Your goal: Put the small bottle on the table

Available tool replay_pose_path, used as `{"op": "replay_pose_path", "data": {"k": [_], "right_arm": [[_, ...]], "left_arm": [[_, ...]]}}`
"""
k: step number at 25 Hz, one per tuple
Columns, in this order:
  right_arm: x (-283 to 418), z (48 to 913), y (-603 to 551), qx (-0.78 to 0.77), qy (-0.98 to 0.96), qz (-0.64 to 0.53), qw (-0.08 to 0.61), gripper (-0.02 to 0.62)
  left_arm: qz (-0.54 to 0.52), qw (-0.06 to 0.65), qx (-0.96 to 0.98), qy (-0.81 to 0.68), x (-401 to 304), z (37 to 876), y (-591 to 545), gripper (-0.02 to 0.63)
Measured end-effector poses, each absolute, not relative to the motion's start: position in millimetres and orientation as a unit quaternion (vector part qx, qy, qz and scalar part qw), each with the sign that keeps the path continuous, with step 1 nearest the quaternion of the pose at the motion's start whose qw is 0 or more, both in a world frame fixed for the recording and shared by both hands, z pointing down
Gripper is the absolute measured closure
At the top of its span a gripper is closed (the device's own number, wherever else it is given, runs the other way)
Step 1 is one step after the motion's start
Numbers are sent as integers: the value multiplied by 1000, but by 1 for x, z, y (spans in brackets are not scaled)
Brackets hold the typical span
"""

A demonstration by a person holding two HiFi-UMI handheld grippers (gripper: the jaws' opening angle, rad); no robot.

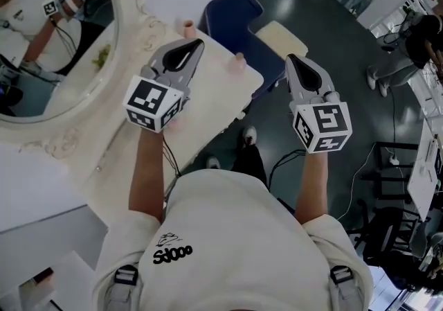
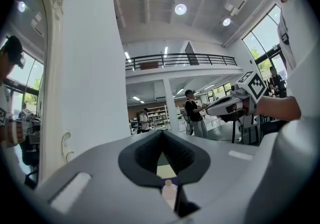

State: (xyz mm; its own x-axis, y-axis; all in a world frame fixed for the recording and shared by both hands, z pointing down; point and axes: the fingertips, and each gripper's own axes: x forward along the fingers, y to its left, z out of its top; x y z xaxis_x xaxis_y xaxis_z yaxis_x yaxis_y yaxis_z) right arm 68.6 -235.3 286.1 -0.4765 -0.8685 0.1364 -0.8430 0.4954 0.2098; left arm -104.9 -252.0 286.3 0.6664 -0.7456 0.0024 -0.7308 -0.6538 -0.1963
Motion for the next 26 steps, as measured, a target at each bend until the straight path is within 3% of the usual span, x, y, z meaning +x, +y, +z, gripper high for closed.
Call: {"op": "replay_pose_path", "data": {"k": [26], "right_arm": [[56, 290, -216, 501, -855, -55, 124, 594]], "left_arm": [[-72, 92, -920, 374, -93, 301, -234, 588]]}}
